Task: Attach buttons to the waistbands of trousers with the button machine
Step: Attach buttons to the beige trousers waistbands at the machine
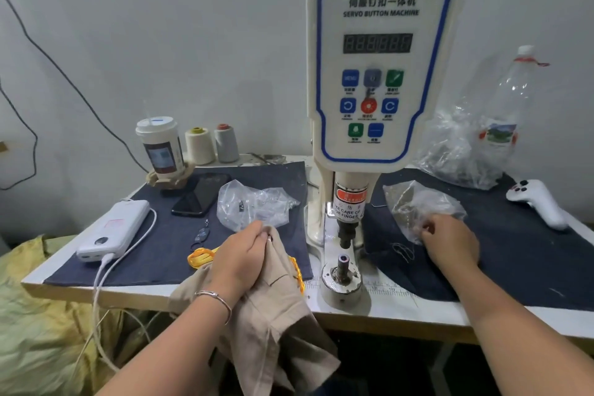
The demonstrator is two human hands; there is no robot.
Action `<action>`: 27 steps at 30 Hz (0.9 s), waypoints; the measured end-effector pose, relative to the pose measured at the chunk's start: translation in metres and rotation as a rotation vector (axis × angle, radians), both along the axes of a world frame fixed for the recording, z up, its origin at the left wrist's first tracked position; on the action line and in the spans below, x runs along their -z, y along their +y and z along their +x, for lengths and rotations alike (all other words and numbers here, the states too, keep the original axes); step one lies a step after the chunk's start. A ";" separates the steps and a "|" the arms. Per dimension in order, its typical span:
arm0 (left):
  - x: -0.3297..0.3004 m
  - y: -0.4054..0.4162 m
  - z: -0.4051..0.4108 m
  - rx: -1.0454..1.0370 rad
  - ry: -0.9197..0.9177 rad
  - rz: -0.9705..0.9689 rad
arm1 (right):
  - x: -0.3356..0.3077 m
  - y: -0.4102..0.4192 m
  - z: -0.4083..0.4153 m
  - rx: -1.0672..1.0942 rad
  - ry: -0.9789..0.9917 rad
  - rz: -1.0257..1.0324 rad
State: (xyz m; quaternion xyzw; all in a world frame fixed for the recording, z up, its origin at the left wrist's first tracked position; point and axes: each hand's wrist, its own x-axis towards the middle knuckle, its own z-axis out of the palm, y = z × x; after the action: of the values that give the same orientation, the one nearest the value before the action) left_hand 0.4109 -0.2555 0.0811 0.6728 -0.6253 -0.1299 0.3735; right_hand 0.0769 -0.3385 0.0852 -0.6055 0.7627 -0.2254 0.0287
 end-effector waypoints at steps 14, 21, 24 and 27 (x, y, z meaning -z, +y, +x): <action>-0.001 0.001 0.001 0.022 0.064 -0.048 | 0.001 0.004 -0.013 -0.113 -0.090 -0.025; 0.002 -0.002 0.002 0.026 0.053 -0.048 | -0.023 -0.009 -0.008 -0.156 0.074 0.319; 0.004 -0.003 0.003 0.026 0.059 -0.060 | -0.030 -0.009 -0.008 -0.239 0.157 0.327; 0.004 -0.002 0.003 0.030 0.051 -0.064 | -0.033 -0.006 -0.007 -0.283 0.215 0.293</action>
State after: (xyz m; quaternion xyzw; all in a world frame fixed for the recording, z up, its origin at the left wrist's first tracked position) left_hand 0.4139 -0.2580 0.0773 0.6474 -0.6294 -0.1325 0.4089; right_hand 0.0700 -0.3440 0.1184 -0.7165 0.6933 -0.0401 0.0664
